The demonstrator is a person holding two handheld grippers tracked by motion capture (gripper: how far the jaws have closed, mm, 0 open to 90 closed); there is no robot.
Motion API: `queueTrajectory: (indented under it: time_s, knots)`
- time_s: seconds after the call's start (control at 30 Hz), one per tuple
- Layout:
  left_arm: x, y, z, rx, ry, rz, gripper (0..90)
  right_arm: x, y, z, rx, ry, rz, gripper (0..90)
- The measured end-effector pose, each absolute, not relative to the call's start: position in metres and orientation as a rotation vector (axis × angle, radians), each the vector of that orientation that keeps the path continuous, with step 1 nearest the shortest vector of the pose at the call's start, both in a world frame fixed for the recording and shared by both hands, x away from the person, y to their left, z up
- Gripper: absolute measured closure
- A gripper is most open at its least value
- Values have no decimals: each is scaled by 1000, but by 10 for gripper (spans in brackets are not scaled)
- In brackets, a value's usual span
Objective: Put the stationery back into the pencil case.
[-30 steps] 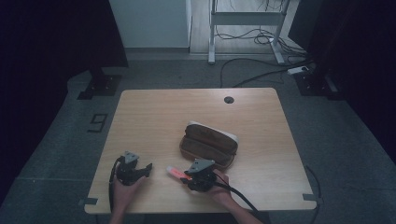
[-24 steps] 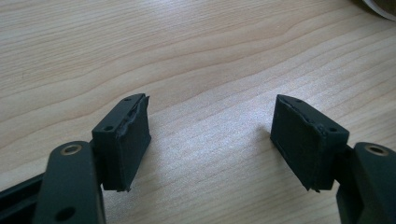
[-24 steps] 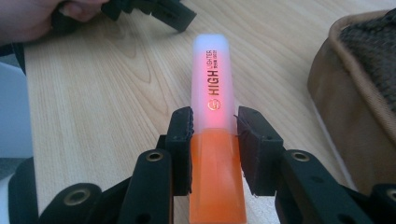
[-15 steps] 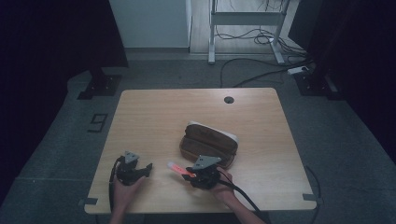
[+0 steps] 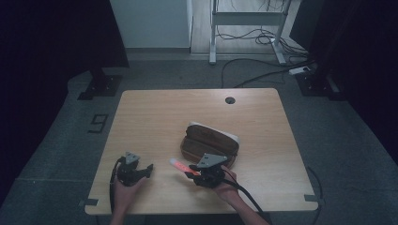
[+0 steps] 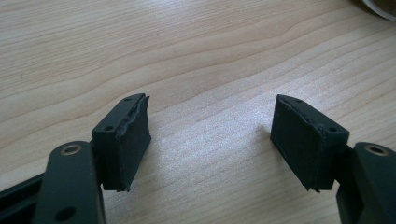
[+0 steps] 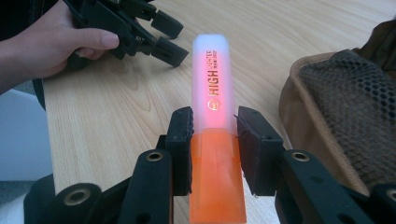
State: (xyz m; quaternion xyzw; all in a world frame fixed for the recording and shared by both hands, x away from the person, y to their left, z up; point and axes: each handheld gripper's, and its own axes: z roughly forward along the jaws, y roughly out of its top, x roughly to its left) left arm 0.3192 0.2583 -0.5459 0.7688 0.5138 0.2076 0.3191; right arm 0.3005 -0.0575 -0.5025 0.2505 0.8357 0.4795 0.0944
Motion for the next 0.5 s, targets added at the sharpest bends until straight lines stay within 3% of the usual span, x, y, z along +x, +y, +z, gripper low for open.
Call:
queueTrajectory:
  time_s: [0.5]
  knots:
    - [319,258,-546,2021,1351,546,278,308,-76,-490,769,2419,1453,658]
